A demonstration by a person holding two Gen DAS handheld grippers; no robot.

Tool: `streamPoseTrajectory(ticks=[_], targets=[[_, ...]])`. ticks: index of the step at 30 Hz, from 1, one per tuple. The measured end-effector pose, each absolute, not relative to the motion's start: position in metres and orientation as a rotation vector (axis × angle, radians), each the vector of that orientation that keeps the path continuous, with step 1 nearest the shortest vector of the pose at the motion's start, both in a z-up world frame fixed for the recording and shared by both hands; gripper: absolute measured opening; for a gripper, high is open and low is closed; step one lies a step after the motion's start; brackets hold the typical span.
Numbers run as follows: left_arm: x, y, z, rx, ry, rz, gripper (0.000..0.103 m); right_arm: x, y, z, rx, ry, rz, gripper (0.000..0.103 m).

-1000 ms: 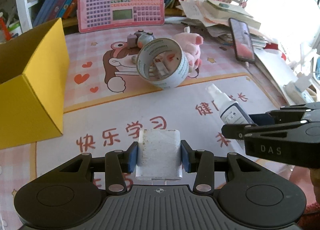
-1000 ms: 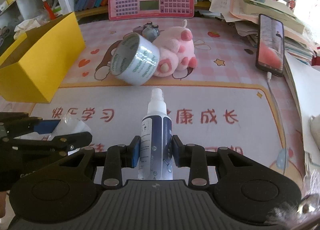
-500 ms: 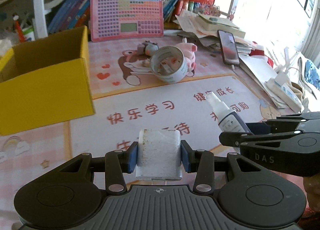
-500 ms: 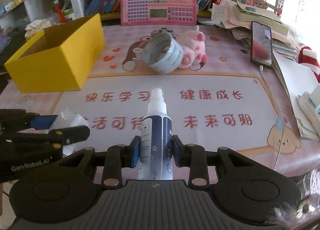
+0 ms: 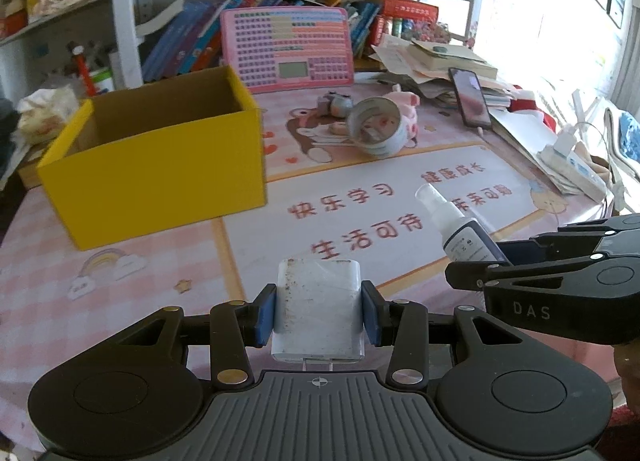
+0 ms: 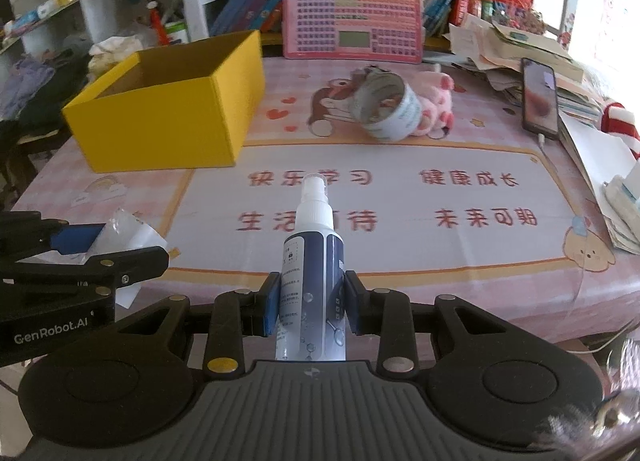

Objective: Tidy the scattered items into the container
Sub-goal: 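Lift the charger with the left tool while the right tool lifts the spray bottle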

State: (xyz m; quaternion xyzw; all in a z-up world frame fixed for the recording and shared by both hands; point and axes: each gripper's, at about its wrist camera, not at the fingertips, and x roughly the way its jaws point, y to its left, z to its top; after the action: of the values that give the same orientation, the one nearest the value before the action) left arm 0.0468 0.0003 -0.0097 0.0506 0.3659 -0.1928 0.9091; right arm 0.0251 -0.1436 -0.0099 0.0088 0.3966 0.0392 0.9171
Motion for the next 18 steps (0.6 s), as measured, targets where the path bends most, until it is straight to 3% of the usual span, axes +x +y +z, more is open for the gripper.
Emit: streamPoseTrajectory(ticks=[18], targets=[[0.033,0.053,-0.006,0.072,0.737,-0.33,0.042,0.022,-0.085,-0.005,-0.044,0.804,0.177,0.031]])
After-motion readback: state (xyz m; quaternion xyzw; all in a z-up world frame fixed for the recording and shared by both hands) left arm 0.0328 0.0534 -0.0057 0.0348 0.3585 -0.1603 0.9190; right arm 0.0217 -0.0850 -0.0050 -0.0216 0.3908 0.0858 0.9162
